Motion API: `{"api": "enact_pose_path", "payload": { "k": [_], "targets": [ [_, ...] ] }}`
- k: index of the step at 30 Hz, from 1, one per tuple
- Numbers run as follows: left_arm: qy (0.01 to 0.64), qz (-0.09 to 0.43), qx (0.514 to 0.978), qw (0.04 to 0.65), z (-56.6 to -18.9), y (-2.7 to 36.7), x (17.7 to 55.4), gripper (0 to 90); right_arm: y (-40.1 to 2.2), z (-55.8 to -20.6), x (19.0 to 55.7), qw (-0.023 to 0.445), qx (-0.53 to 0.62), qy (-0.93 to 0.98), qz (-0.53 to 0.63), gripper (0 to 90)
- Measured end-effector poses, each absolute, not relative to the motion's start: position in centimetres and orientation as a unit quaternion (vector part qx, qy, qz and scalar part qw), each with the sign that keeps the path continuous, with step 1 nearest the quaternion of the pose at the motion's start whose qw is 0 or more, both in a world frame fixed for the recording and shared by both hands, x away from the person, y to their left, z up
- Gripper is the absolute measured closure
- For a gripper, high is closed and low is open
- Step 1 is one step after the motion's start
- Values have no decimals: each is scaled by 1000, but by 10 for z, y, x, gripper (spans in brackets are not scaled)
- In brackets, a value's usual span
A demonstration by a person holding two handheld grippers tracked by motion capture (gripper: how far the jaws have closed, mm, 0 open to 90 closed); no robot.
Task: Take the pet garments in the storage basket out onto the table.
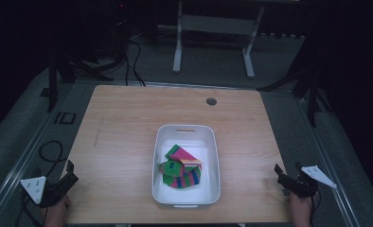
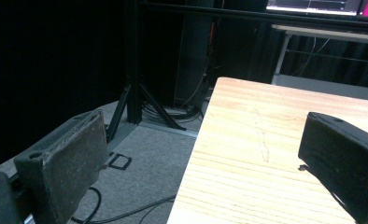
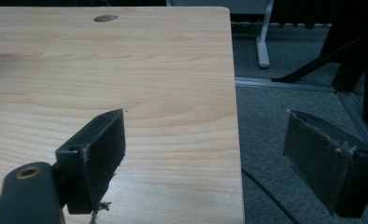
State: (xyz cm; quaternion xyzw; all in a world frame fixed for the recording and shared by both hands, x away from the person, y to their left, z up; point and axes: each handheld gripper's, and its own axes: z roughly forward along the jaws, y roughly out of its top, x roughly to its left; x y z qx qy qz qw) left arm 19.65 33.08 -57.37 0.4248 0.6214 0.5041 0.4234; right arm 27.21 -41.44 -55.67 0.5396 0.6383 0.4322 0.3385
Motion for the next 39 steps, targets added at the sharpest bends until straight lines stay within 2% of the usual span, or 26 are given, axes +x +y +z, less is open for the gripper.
{"api": "enact_pose_path", "payload": {
  "k": [15, 17, 39],
  "targets": [
    [623, 503, 423, 424, -574, 331, 196, 19, -413, -557, 277, 317, 537, 659, 422, 140],
    [622, 503, 423, 425, -574, 331, 196, 19, -413, -557, 278, 291, 534, 671, 424, 141],
    [622, 504, 422, 425, -574, 331, 196, 19, -385, -551, 293, 137, 409, 801, 415, 144]
  ]
}}
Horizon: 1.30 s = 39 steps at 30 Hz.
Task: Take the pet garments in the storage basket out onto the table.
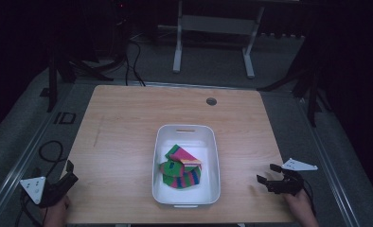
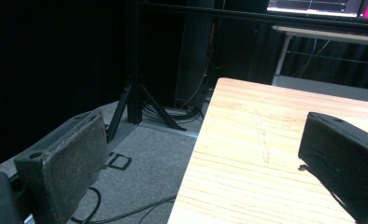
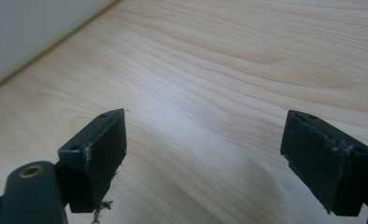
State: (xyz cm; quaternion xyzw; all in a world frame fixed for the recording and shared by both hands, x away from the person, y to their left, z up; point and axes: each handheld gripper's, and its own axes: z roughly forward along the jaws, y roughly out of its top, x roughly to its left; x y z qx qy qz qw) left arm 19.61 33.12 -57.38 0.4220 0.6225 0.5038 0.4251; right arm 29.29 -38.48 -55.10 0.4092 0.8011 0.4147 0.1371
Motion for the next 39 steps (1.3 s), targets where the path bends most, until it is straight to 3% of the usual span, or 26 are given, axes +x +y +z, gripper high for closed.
{"api": "enact_pose_path", "payload": {
  "k": [16, 39],
  "targets": [
    [622, 505, 423, 425, -574, 331, 196, 19, -345, -532, 301, 79, 321, 849, 413, 144],
    [622, 503, 422, 427, -574, 331, 196, 19, -267, -461, 307, 27, 184, 886, 424, 137]
  ]
}}
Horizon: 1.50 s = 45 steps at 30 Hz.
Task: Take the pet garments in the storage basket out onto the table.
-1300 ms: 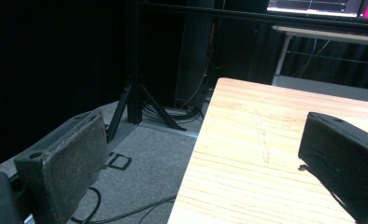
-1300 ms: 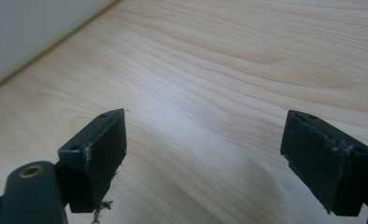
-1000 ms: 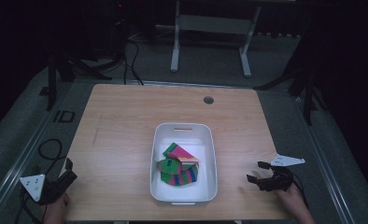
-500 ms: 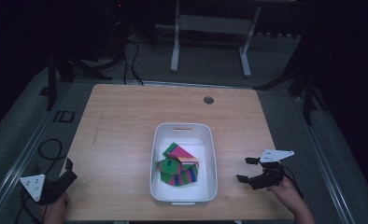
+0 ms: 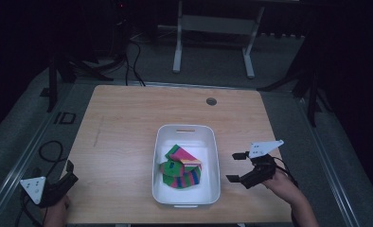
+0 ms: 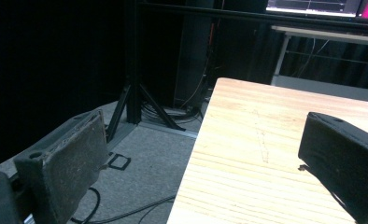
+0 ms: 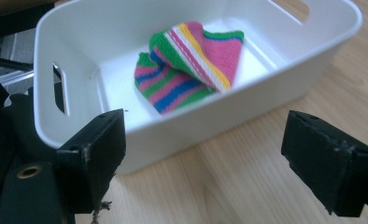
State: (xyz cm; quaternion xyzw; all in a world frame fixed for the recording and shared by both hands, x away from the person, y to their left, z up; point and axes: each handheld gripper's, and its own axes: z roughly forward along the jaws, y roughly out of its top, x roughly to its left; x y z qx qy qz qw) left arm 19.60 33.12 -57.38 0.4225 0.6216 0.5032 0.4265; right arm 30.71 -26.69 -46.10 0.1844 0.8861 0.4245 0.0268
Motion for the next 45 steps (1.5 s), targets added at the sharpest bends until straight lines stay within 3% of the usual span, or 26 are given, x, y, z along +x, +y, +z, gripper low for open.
{"api": "enact_pose_path", "payload": {
  "k": [18, 38, 45],
  "targets": [
    [622, 500, 422, 430, -574, 332, 196, 18, -192, -447, 322, 6, 130, 912, 389, 134],
    [621, 497, 423, 433, -574, 333, 196, 18, -91, -467, 335, -12, 78, 940, 331, 176],
    [622, 494, 424, 435, -574, 334, 196, 19, -64, -485, 343, 3, 90, 950, 299, 176]
  ]
}}
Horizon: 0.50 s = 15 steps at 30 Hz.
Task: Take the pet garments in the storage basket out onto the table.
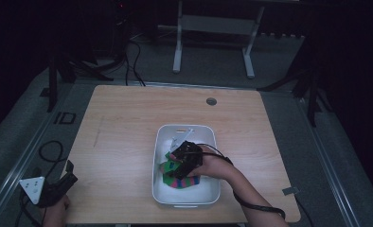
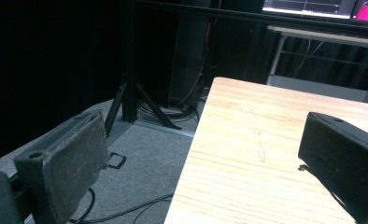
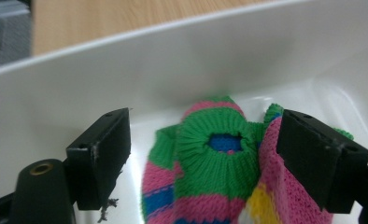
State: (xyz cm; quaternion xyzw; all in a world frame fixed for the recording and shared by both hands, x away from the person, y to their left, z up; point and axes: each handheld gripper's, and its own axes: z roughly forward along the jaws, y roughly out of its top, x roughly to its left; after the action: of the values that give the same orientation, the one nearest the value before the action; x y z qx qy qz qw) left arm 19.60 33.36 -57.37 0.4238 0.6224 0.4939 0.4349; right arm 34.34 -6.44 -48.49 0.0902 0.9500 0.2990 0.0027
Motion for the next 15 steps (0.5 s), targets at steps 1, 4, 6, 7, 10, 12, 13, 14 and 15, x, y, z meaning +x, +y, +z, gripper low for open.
{"api": "enact_pose_path", "payload": {
  "k": [1, 4, 6, 7, 10, 12, 13, 14, 15],
  "targets": [
    [623, 494, 424, 435, -574, 334, 196, 19, -62, -488, 345, 6, 94, 952, 291, 176],
    [622, 493, 425, 435, -574, 334, 196, 19, -58, -498, 347, 9, 100, 958, 270, 177],
    [622, 493, 425, 435, -574, 334, 196, 18, -55, -505, 347, 10, 100, 961, 257, 176],
    [622, 493, 425, 435, -574, 334, 196, 19, -54, -507, 347, 10, 96, 963, 252, 176],
    [622, 493, 425, 435, -574, 334, 196, 19, -52, -513, 344, 15, 91, 968, 233, 175],
    [622, 494, 425, 434, -574, 333, 196, 19, -51, -515, 343, 19, 87, 972, 219, 174],
    [622, 495, 425, 434, -574, 333, 196, 19, -50, -517, 342, 26, 85, 973, 211, 173],
    [622, 495, 425, 434, -574, 333, 196, 19, -49, -519, 342, 31, 83, 975, 204, 173],
    [622, 495, 425, 434, -574, 333, 196, 19, -48, -521, 341, 33, 82, 976, 197, 171]
  ]
}}
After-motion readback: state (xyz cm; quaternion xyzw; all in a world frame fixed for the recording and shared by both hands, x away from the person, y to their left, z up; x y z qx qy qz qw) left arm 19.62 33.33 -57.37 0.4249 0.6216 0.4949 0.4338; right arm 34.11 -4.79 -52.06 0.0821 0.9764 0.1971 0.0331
